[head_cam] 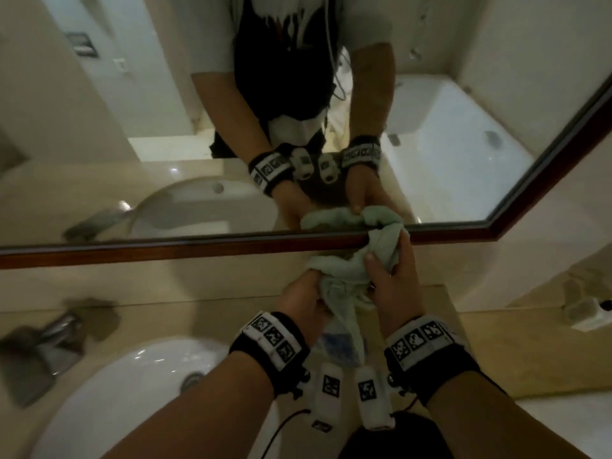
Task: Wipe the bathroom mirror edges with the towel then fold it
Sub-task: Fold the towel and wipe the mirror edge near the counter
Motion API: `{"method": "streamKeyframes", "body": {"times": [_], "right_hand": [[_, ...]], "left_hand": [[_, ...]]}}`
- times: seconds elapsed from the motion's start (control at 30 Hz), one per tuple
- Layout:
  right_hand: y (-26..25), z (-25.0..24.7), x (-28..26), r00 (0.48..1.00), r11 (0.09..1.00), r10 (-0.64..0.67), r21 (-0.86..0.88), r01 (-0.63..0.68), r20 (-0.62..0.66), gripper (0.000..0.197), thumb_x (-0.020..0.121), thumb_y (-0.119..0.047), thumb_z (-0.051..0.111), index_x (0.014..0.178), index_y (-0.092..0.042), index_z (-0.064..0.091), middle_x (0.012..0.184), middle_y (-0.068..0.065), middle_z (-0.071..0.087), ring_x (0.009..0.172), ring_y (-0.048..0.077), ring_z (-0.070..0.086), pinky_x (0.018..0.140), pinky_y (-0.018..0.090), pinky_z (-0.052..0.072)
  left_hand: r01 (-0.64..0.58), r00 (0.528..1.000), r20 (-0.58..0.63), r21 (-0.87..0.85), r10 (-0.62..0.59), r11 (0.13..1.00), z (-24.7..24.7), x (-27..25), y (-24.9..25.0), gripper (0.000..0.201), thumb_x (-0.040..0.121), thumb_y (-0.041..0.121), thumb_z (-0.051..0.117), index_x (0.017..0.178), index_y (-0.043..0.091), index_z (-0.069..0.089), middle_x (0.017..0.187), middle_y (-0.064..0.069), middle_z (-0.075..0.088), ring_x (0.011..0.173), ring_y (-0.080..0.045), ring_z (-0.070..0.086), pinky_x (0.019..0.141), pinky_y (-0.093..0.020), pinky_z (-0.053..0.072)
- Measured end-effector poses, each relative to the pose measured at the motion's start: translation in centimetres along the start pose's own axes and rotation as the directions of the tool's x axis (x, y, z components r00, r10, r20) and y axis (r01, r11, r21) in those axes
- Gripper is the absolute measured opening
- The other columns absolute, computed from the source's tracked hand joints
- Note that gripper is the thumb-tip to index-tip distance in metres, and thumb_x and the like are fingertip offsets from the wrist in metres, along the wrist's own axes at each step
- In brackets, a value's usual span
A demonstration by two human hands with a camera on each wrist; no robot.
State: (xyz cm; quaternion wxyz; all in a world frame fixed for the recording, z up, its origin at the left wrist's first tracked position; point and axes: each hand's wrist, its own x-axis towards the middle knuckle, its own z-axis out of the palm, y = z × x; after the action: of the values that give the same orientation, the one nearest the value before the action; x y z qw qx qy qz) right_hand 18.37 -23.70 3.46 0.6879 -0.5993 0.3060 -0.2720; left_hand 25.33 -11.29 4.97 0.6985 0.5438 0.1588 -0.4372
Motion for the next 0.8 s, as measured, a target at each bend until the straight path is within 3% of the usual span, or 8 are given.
{"method": "streamKeyframes", "body": {"times": [0.1, 0.23, 0.37, 0.5, 0.63, 0.7, 0.8], "right_hand": [[0.5, 5.3, -1.7, 0.997, 1.0, -0.004, 0.008, 0.003, 0.083, 0.066, 0.085, -0.034, 0.074, 0.141, -0.049, 0.044, 0.14, -0.005, 0.058, 0.123, 0.024, 0.061, 0.094, 0.054, 0.056], [0.7, 12.8, -4.6, 0.97, 0.993, 0.047, -0.113, -0.021, 0.237, 0.061, 0.08, -0.046, 0.074, 0.131, -0.061, 0.045, 0.14, -0.013, 0.056, 0.124, 0.018, 0.058, 0.099, 0.05, 0.053], [0.9, 20.8, -7.6, 0.937, 0.958, 0.017, -0.273, 0.084, 0.349, 0.056, 0.091, -0.038, 0.067, 0.142, -0.047, 0.044, 0.14, -0.011, 0.056, 0.126, 0.015, 0.056, 0.104, 0.043, 0.05], [0.5, 29.1, -10.1, 0.885, 0.904, 0.045, -0.396, 0.161, 0.463, 0.049, 0.091, -0.042, 0.063, 0.139, -0.044, 0.05, 0.128, -0.015, 0.063, 0.114, 0.012, 0.062, 0.096, 0.039, 0.055], [0.1, 37.5, -12.7, 0.847, 0.834, 0.084, -0.502, 0.229, 0.525, 0.038, 0.093, -0.038, 0.058, 0.13, -0.045, 0.056, 0.101, -0.012, 0.063, 0.088, 0.013, 0.062, 0.088, 0.036, 0.056], [0.1, 41.7, -14.0, 0.823, 0.812, 0.102, -0.525, 0.256, 0.559, 0.035, 0.092, -0.036, 0.057, 0.126, -0.045, 0.059, 0.1, -0.016, 0.062, 0.09, 0.01, 0.06, 0.088, 0.033, 0.053], [0.2, 49.1, -16.1, 0.776, 0.787, 0.151, -0.55, 0.28, 0.612, 0.03, 0.092, -0.037, 0.052, 0.119, -0.044, 0.063, 0.111, -0.014, 0.067, 0.102, 0.015, 0.063, 0.093, 0.039, 0.052]], "left_hand": [[-0.075, 0.996, -0.057, -0.072, 0.072, 0.995, -4.4, -2.2, 2.3, 0.035, 0.105, 0.033, 0.048, 0.115, 0.007, 0.069, 0.112, -0.016, 0.074, 0.104, -0.037, 0.069, 0.098, -0.056, 0.054], [-0.161, 0.978, -0.144, -0.084, 0.148, 0.983, -12.0, -4.7, 5.2, 0.035, 0.106, 0.03, 0.047, 0.118, 0.005, 0.068, 0.111, -0.017, 0.074, 0.102, -0.037, 0.07, 0.096, -0.057, 0.055], [-0.237, 0.961, -0.165, -0.09, 0.22, 0.967, -19.4, -7.9, 9.5, 0.036, 0.108, 0.029, 0.043, 0.123, 0.004, 0.064, 0.118, -0.018, 0.071, 0.105, -0.035, 0.068, 0.098, -0.053, 0.054], [-0.297, 0.944, -0.165, -0.043, 0.287, 0.954, -27.6, -10.5, 14.3, 0.03, 0.105, 0.023, 0.049, 0.119, 0.005, 0.069, 0.108, -0.018, 0.071, 0.096, -0.036, 0.068, 0.086, -0.048, 0.058], [-0.295, 0.938, -0.195, -0.006, 0.288, 0.956, -35.8, -12.1, 18.6, 0.035, 0.103, 0.021, 0.047, 0.126, 0.001, 0.065, 0.12, -0.025, 0.068, 0.109, -0.04, 0.065, 0.106, -0.056, 0.047], [-0.294, 0.939, -0.2, -0.034, 0.281, 0.955, -39.4, -13.1, 20.4, 0.035, 0.105, 0.022, 0.045, 0.125, 0.0, 0.064, 0.123, -0.026, 0.066, 0.115, -0.04, 0.063, 0.108, -0.056, 0.045], [-0.308, 0.94, -0.199, -0.145, 0.277, 0.94, -45.8, -14.3, 22.7, 0.031, 0.105, 0.022, 0.046, 0.115, 0.0, 0.066, 0.106, -0.023, 0.071, 0.096, -0.036, 0.069, 0.094, -0.051, 0.053]]}}
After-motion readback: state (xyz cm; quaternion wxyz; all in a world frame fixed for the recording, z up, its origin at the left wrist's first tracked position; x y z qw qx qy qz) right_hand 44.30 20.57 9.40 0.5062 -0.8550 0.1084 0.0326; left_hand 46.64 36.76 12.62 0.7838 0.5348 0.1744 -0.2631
